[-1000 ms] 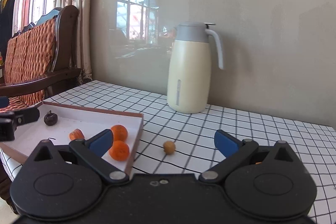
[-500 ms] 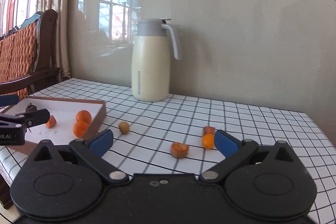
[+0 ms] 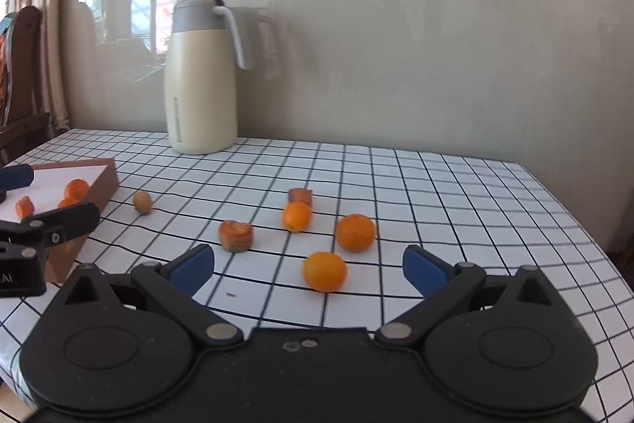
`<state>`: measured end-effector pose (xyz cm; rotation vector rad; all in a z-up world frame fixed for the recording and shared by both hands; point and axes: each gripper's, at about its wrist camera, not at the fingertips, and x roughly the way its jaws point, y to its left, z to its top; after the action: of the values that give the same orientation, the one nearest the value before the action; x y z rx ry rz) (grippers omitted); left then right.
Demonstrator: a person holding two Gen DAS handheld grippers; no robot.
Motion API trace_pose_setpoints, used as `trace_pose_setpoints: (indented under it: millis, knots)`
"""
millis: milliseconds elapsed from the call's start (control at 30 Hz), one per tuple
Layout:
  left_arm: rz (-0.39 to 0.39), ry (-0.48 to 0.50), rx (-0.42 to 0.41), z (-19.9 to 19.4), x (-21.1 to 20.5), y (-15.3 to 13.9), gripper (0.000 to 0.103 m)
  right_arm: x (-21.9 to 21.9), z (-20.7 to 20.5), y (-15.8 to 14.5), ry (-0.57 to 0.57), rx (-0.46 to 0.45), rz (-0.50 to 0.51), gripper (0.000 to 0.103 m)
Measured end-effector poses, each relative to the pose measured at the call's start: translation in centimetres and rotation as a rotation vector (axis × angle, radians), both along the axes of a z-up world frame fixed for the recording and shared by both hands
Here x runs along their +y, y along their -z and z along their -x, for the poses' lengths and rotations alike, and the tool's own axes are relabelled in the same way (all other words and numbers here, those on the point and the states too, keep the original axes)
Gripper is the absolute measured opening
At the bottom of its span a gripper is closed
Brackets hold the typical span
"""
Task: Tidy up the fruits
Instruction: 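Move both tools back toward the remaining fruits on the table, then grasp a cut carrot piece with the left tool while the right tool grasps an orange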
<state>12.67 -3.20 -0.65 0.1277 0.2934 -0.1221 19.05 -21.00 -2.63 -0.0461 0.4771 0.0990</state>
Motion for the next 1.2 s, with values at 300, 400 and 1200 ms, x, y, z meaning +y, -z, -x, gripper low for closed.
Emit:
trace_pose_setpoints:
  millis: [300, 400, 1200]
  knots:
    - [-0.038, 0.026, 0.09, -3.8, -2.9, 2.1, 0.103, -0.7, -2.5, 2.0, 0.0, 0.058, 0.052, 0.074]
    - [-0.045, 0.039, 0.123, -5.2, -3.7, 2.6, 0.103, -0.5, -3.4, 2.4, -0.015, 0.066, 0.066, 0.07]
    - [-0.007, 0.102, 0.327, -12.9, -7.7, 5.5, 0.055, -2.0, -8.1, 4.3, -0.031, 0.176, -0.039, 0.025]
